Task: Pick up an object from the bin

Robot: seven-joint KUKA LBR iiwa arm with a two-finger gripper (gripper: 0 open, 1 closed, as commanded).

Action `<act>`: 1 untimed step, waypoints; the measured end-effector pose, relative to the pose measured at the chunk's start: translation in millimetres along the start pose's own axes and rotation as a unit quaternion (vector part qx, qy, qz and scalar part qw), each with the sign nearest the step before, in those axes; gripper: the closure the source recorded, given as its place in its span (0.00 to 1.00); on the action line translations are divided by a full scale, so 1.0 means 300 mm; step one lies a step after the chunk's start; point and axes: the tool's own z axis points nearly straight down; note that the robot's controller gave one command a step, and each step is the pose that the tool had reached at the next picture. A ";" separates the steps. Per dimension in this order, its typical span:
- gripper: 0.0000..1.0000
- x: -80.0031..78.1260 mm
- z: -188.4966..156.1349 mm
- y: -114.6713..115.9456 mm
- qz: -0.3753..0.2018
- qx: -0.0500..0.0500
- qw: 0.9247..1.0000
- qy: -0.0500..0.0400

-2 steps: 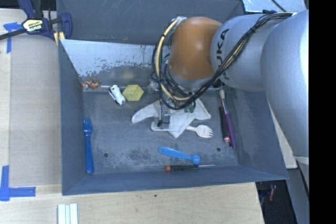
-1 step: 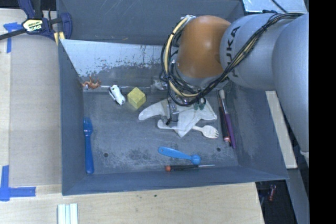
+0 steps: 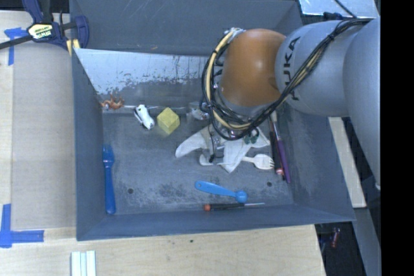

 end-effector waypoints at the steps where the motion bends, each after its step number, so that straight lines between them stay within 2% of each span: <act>1: 0.00 -0.060 -0.004 -0.011 0.032 0.000 0.999 -0.004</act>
Offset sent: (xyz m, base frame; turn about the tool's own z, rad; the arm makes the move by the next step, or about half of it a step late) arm 0.0017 0.0000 0.0000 0.0049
